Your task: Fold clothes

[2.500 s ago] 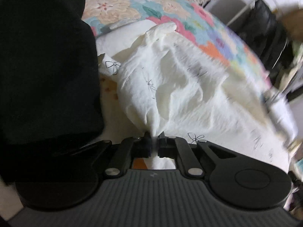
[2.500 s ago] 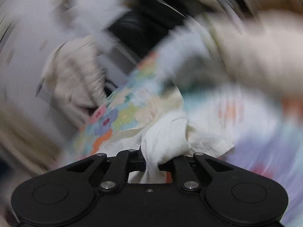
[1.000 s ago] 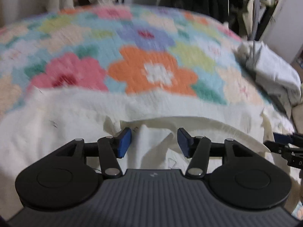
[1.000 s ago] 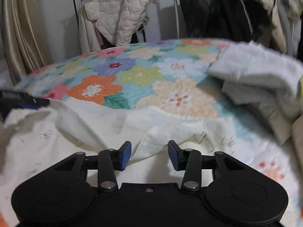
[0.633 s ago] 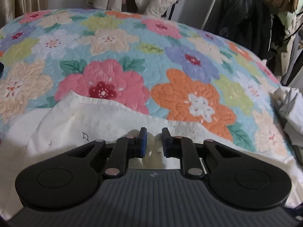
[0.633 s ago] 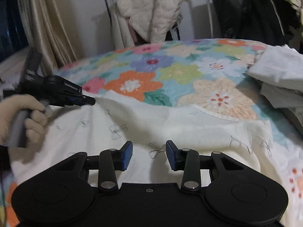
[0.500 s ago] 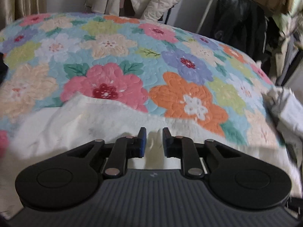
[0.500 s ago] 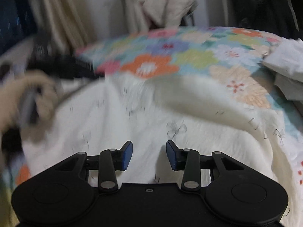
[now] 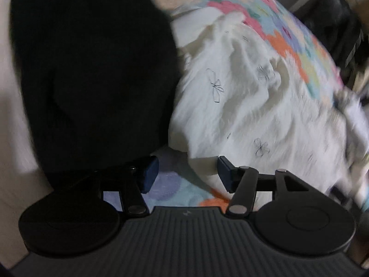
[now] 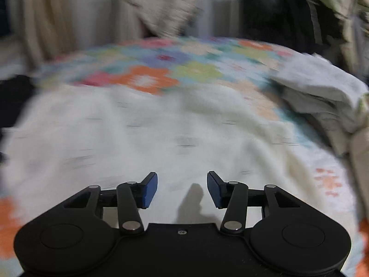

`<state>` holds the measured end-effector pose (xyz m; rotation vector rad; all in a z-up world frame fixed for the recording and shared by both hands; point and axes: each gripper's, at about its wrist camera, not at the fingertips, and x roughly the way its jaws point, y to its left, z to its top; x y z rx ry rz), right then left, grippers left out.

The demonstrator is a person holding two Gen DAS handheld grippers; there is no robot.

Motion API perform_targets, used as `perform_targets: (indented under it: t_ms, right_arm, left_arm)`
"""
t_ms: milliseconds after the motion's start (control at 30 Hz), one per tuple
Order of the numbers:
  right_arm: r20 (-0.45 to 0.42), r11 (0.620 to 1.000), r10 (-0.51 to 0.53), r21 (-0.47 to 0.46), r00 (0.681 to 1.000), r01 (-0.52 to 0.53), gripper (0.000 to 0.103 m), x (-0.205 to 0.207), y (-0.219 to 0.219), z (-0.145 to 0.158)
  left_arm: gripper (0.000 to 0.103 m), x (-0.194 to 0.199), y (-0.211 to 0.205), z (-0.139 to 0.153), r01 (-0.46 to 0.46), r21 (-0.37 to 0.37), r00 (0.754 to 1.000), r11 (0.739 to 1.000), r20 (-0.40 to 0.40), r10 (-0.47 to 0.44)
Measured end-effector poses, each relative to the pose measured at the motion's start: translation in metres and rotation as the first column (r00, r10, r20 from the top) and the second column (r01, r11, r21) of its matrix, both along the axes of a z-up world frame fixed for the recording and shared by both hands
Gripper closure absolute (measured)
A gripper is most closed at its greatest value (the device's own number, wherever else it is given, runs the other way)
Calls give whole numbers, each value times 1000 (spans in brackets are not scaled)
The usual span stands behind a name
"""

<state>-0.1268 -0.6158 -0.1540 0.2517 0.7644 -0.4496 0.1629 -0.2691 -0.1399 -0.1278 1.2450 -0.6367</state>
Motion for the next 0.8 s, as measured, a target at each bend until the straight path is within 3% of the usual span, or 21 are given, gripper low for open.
perform_targets:
  t_ms: [100, 167, 267, 367, 467, 567, 633, 700, 767, 800]
  right_arm:
    - [16, 992, 122, 25, 992, -122, 43, -5, 37, -2]
    - [-17, 987, 156, 30, 988, -155, 42, -1, 49, -15]
    - [-57, 987, 160, 10, 985, -160, 40, 5, 57, -34]
    - [-44, 990, 141, 37, 989, -139, 40, 6, 55, -23]
    - [-1, 992, 101, 79, 995, -100, 40, -8, 45, -16]
    - [38, 991, 16, 129, 999, -20, 40, -30, 31, -8]
    - [60, 986, -57, 160, 997, 47, 40, -46, 18, -4]
    - [70, 978, -128, 177, 989, 114, 39, -66, 8, 0]
    - [73, 970, -185, 173, 980, 170, 39, -86, -1, 5]
    - [75, 967, -209, 167, 975, 194, 39, -95, -5, 7]
  left_arm:
    - [47, 4, 4, -16, -73, -95, 996, 993, -49, 69]
    - [49, 3, -7, -20, -76, -94, 997, 993, -4, 76]
    - [95, -6, -30, -18, 8, -92, 996, 996, 89, 0]
    - [97, -14, -48, -12, 40, -115, 989, 993, 146, -23]
    - [97, -32, -73, 13, 137, -140, 947, 980, 309, -89]
    - [97, -51, -113, 42, 299, -180, 884, 937, 422, -201]
    - [97, -64, -151, 58, 422, -213, 848, 881, 436, -301]
    - [97, -91, -192, 72, 580, -244, 772, 777, 469, -429]
    - [97, -136, -235, 81, 759, -178, 616, 626, 510, -601]
    - [97, -160, -256, 83, 831, -134, 524, 540, 517, -677]
